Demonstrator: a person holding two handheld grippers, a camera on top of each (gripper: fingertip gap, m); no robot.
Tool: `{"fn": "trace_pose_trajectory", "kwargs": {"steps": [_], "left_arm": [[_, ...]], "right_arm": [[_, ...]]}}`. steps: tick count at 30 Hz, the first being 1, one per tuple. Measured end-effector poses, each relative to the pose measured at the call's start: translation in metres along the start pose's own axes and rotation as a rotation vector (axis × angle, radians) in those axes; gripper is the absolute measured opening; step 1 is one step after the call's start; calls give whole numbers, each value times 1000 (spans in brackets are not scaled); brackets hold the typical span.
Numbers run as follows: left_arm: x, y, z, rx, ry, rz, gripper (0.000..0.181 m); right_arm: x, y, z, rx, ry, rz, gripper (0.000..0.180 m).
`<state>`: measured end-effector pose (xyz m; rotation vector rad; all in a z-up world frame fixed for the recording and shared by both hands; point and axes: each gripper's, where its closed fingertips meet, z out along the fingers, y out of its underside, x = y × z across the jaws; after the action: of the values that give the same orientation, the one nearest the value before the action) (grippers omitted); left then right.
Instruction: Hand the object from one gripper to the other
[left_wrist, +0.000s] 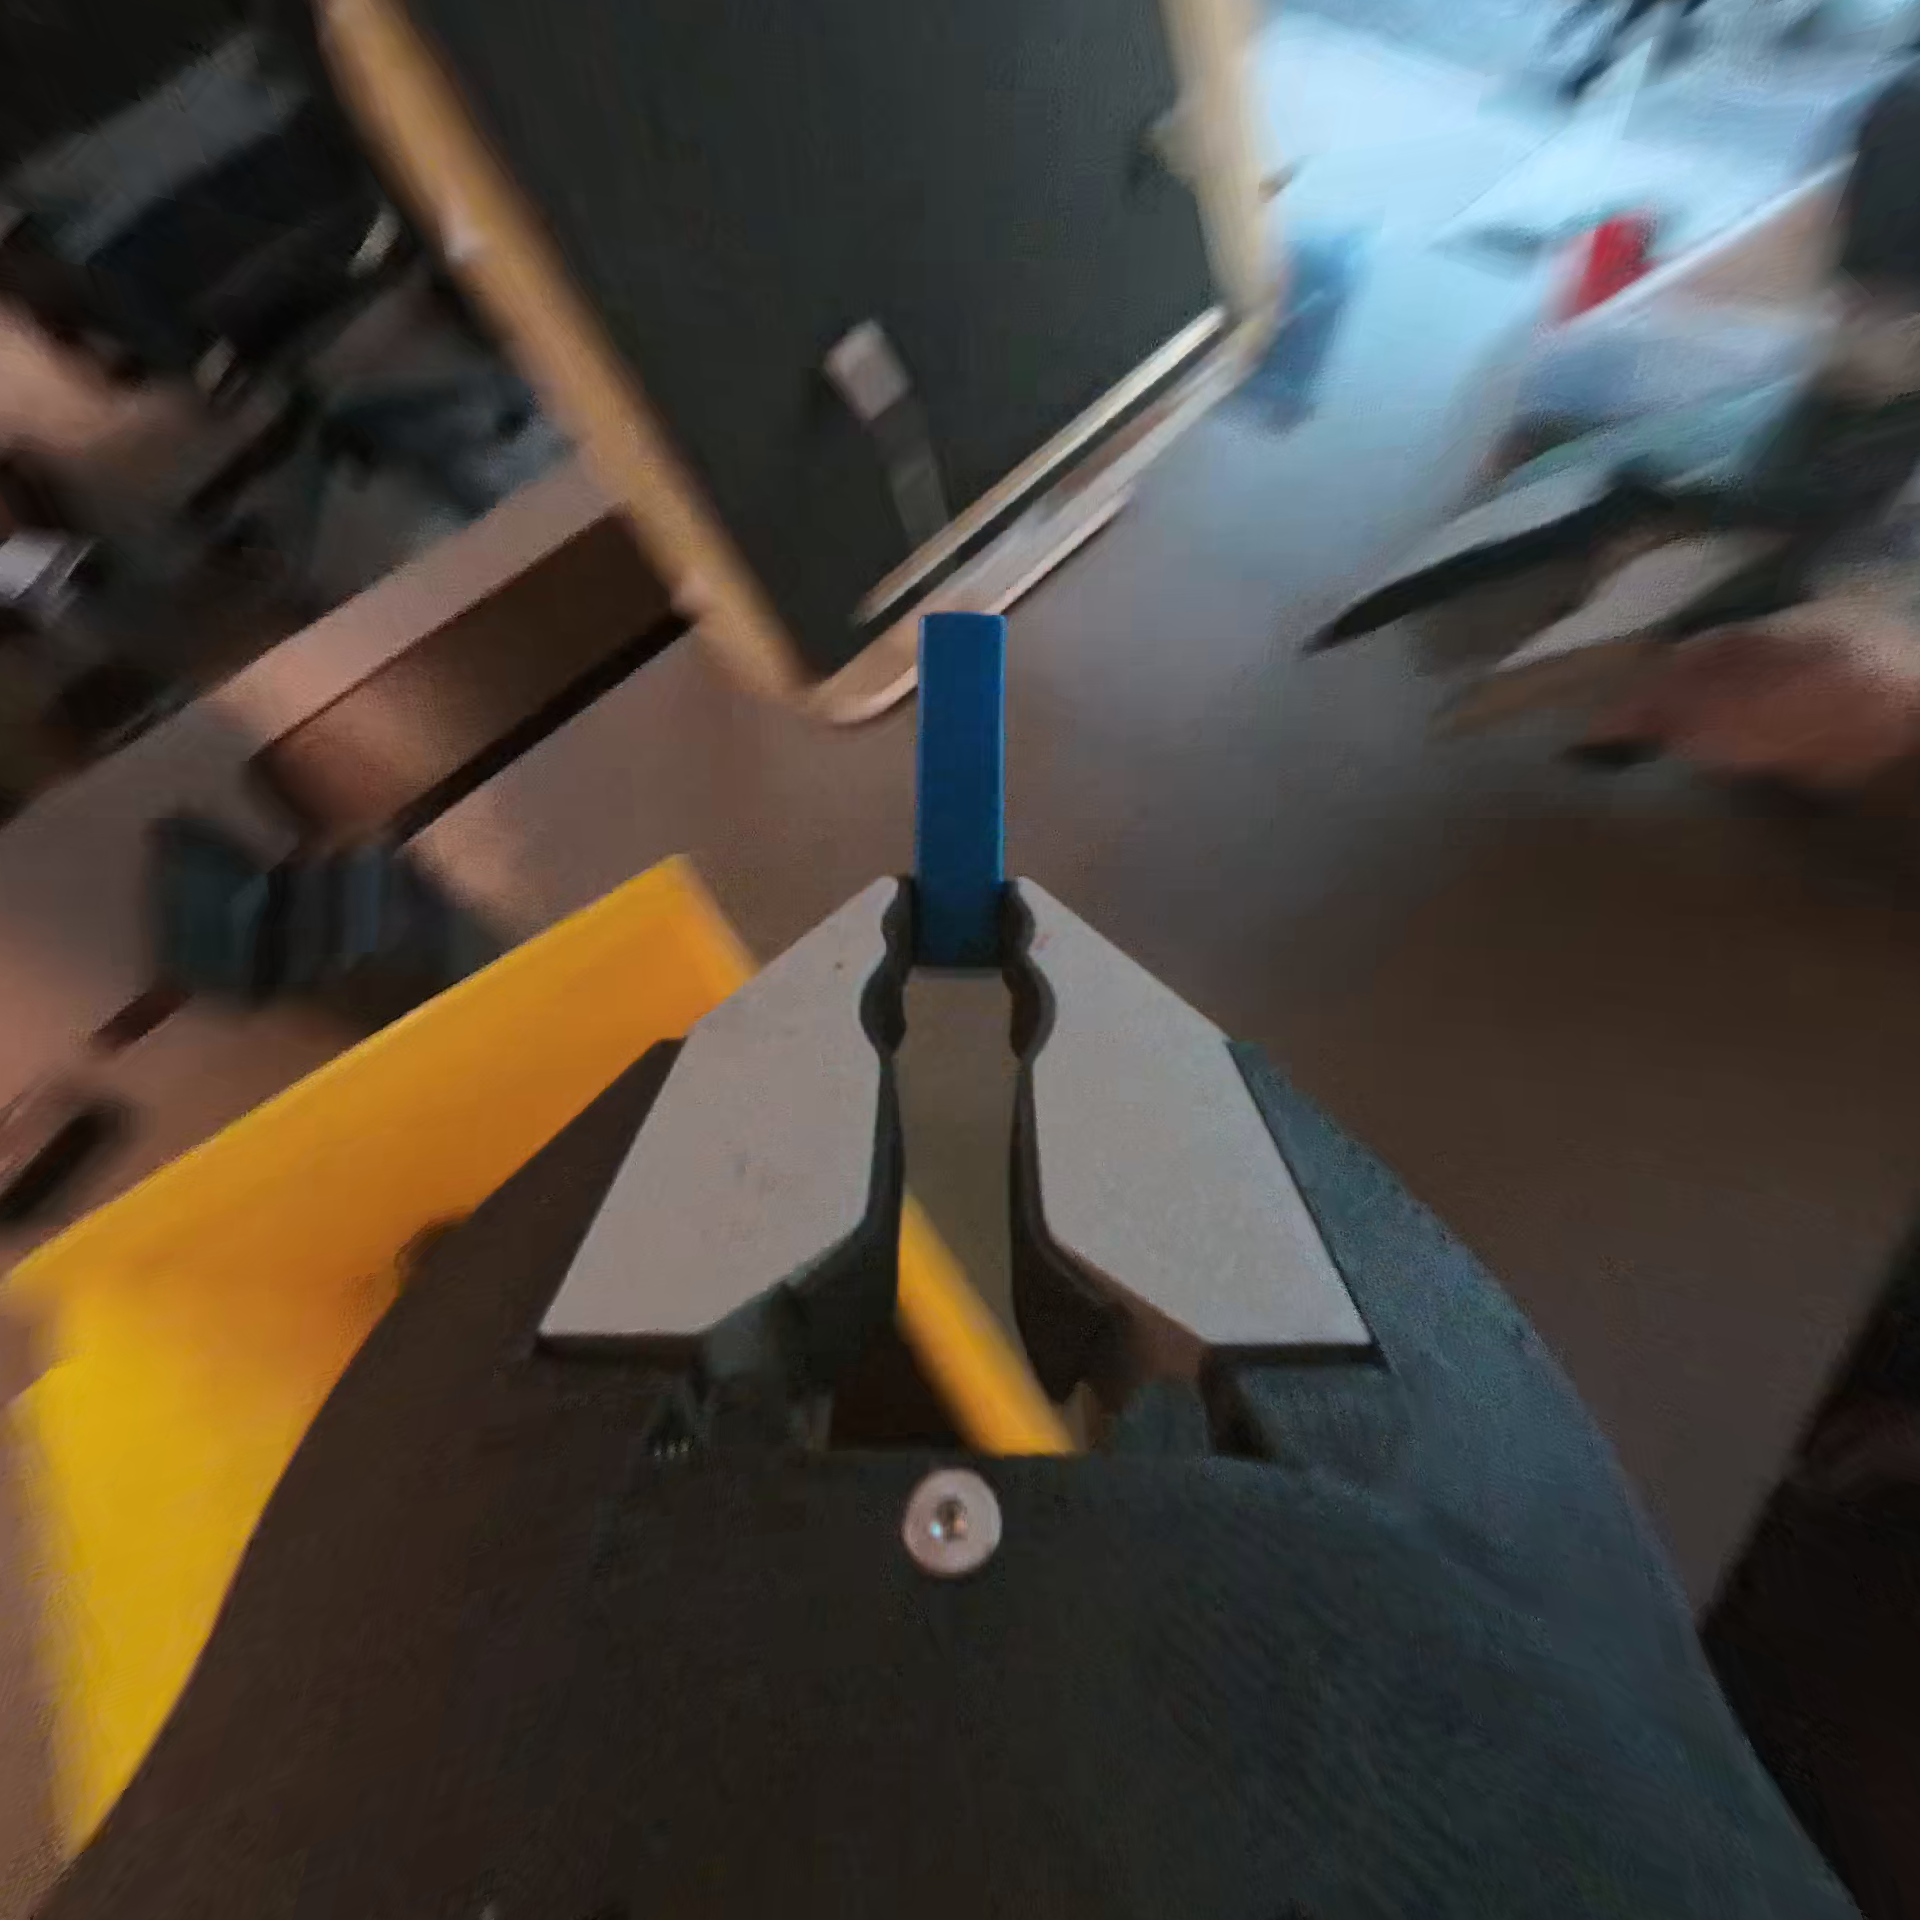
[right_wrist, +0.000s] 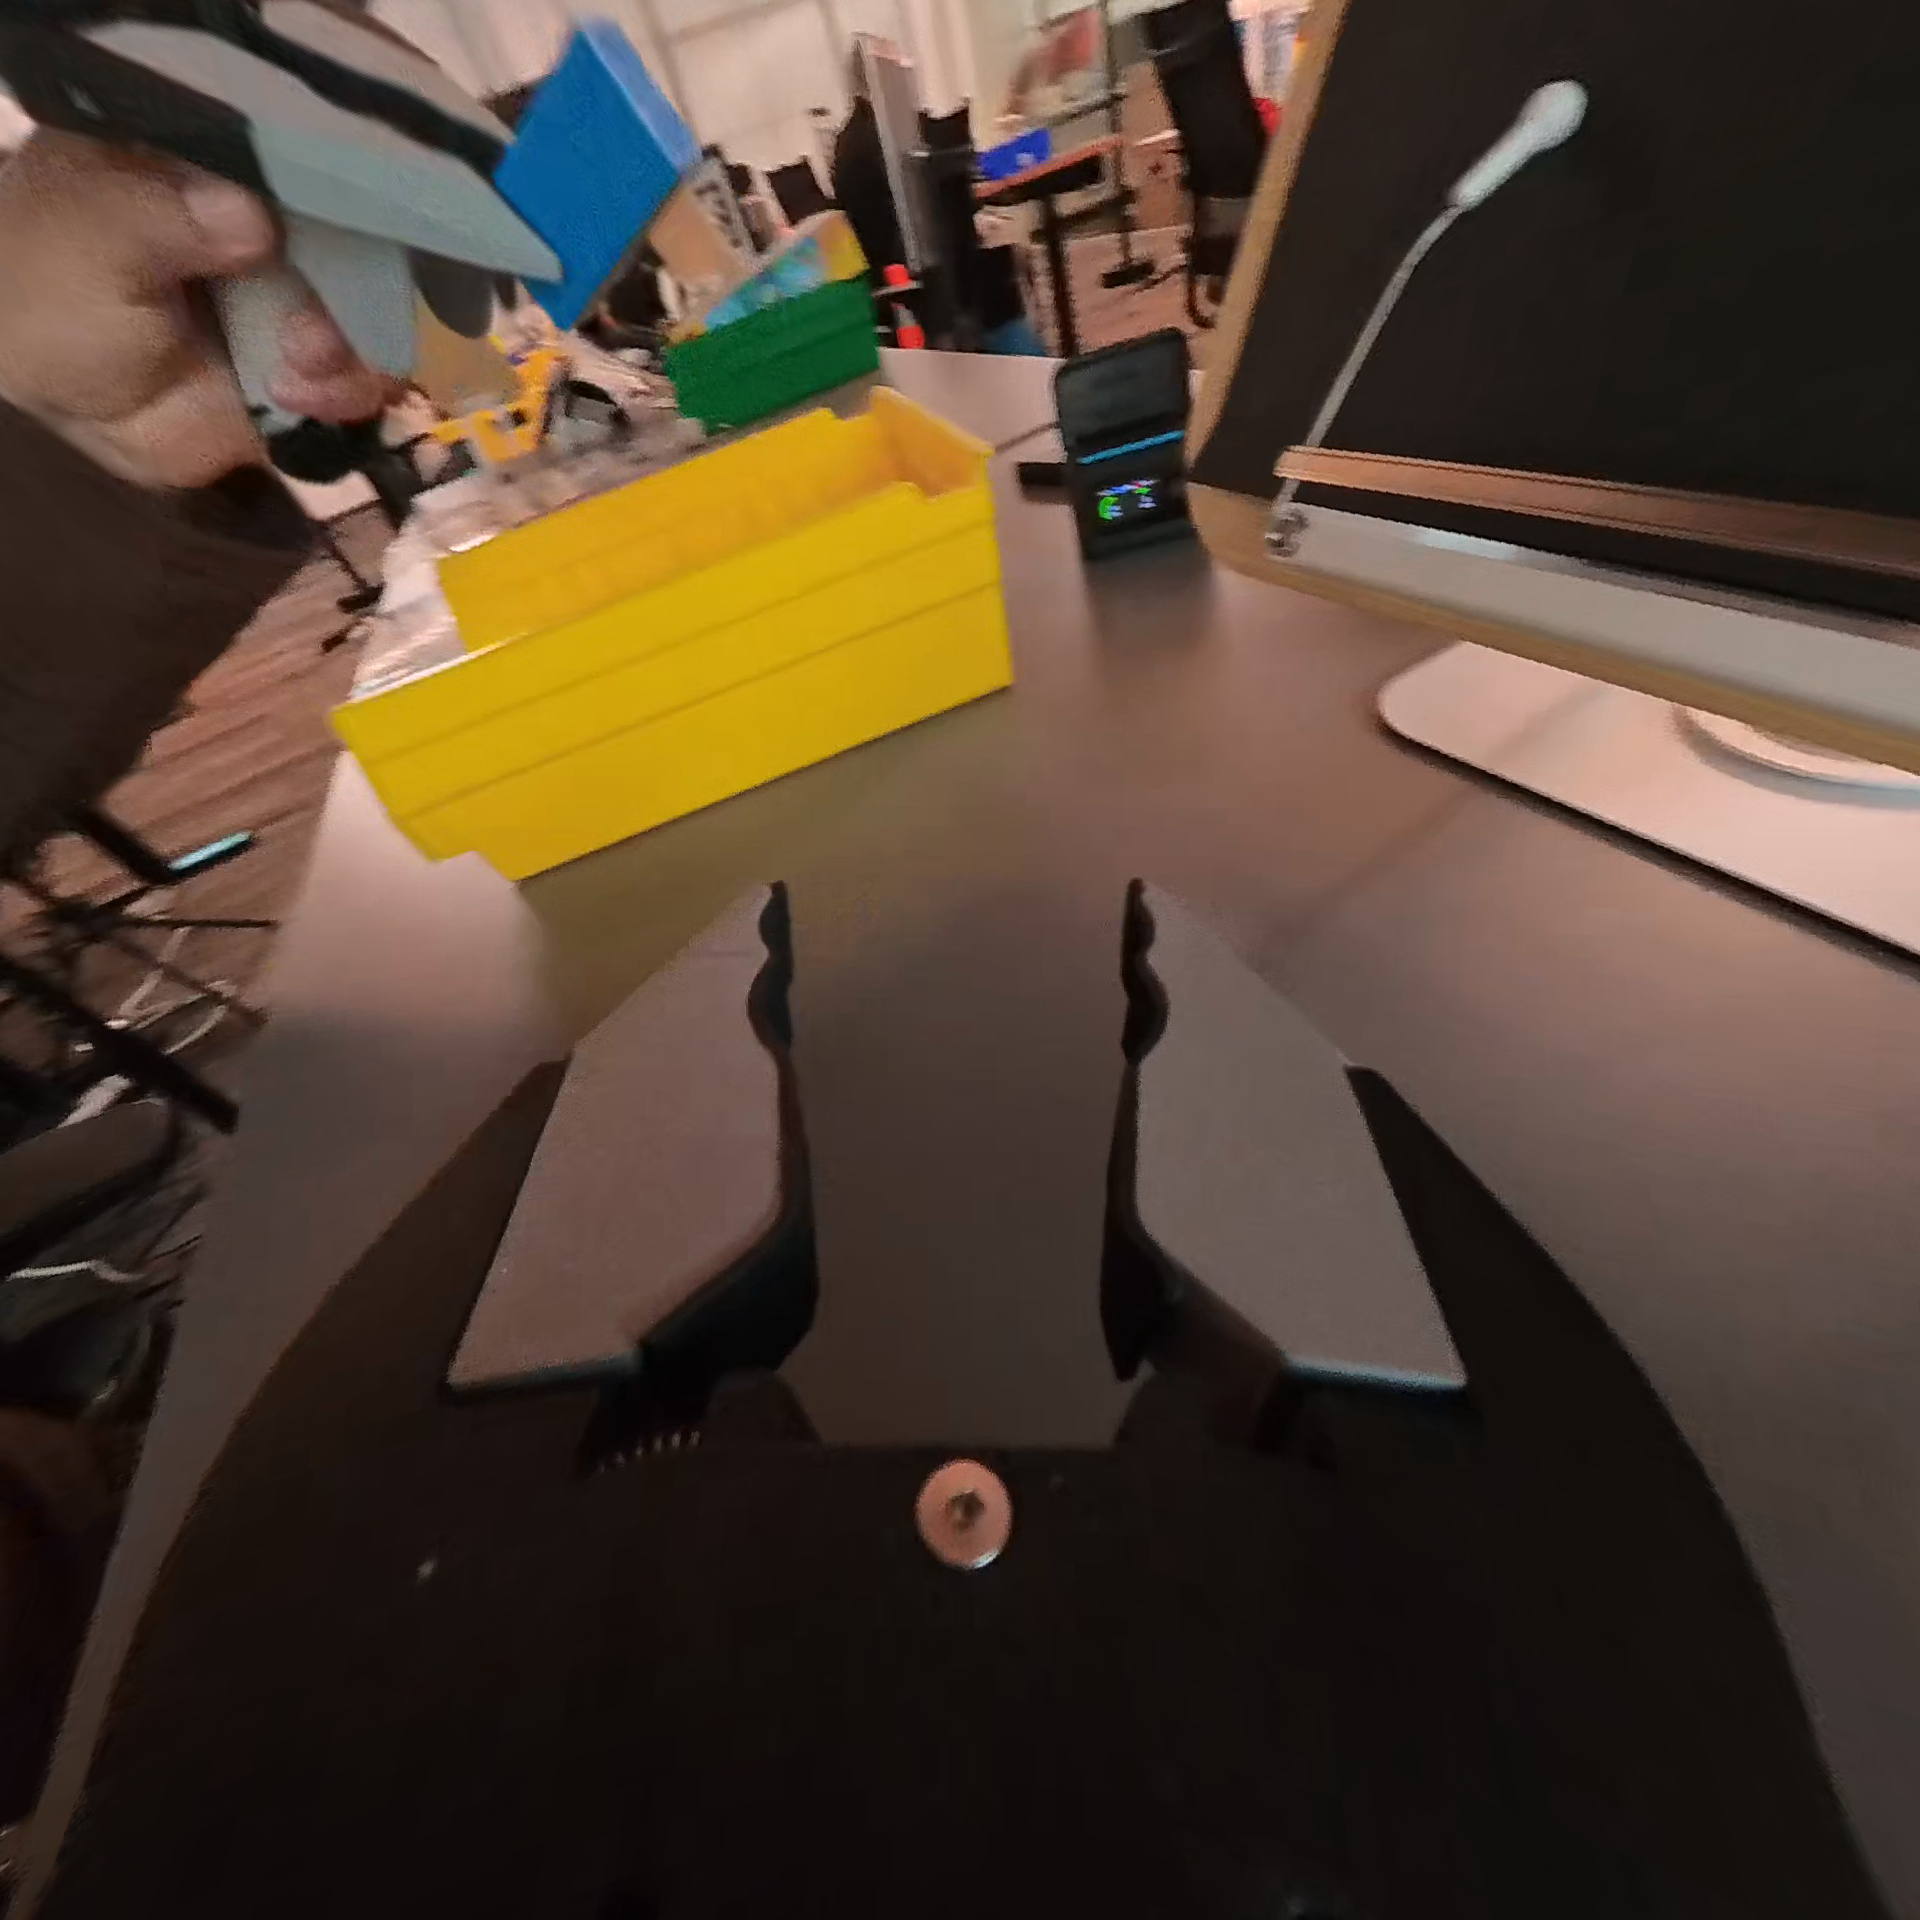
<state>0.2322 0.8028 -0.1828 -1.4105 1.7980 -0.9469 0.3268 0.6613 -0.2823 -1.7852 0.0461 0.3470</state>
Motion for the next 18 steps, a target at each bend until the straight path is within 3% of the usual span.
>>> {"fn": "trace_pose_trajectory", "kwargs": {"steps": [4,8,10,11,12,13,18], "left_arm": [[113,-49,12,267,287,14,12],[172,-52,50,348,497,-66,12],[187,-52,71,381,584,-126,13],[190,-52,80,388,621,-162,13],[192,-54,88,406,652,-190,13],[192,-55,94,431,682,-209,13],[185,-43,126,418,688,-253,13]], "right_arm": [[-35,-19,-7,101,-204,0,64],[-68,-58,-42,309,-457,59,55],[-68,-71,-58,383,-516,105,54],[-67,-74,-64,405,-533,115,43],[-66,-75,-69,414,-551,110,17],[-63,-75,-71,417,-544,111,12],[-34,-61,-62,328,-411,112,13]]}}
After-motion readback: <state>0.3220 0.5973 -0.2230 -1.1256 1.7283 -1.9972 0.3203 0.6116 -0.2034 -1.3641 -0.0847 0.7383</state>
